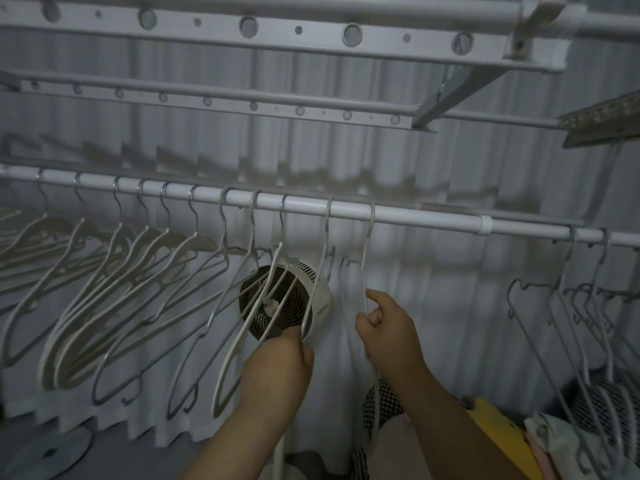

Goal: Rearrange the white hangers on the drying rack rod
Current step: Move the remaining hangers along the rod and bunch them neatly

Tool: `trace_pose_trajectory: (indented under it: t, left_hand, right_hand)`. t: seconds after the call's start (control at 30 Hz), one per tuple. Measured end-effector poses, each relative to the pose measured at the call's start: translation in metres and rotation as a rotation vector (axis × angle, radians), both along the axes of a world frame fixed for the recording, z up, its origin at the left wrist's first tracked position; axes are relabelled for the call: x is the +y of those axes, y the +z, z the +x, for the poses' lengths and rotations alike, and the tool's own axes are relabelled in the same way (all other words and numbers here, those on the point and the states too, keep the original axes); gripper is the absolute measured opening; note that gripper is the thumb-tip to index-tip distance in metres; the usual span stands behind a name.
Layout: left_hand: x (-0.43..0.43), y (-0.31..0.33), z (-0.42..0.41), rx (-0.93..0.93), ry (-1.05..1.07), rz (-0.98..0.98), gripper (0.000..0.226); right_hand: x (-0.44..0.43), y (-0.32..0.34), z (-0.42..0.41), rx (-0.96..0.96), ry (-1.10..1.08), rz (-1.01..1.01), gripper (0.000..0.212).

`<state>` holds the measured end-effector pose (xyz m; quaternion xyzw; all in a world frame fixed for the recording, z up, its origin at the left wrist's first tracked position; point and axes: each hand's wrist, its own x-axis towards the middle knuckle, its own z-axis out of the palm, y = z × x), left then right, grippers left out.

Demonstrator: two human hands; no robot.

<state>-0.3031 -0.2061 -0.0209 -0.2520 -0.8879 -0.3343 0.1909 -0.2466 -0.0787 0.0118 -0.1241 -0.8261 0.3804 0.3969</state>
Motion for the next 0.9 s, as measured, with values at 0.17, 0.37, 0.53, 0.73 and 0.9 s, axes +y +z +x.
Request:
trace_pose_trajectory:
  t: [0.17,0.37,0.53,0.73,0.9]
  left_hand:
    - [-0.007,0.001,0.0,-0.012,-0.04,0.065,0.018]
    - [-0.014,0.003,-0.001,0.013,-0.015,0.029,0.022]
    - [-0.016,0.002,-0.005,0.014,-0.008,0.048,0.023]
    - [-0.02,0.002,-0.007,0.032,-0.008,0.078,0.025]
    - [-0.03,0.005,-0.002,0.027,-0.011,0.112,0.028]
  right_hand:
    - [-0.007,0.002,-0.005,-0.011,-0.008,0.019,0.042]
    - [-0.013,0.003,-0.009,-0.032,-0.009,0.05,0.041]
    - [-0.018,0.003,-0.014,-0.054,-0.016,0.092,0.044]
    - [-0.026,0.006,-0.019,-0.11,-0.025,0.128,0.045]
    - [-0.029,0.009,-0.018,-0.114,-0.013,0.137,0.045]
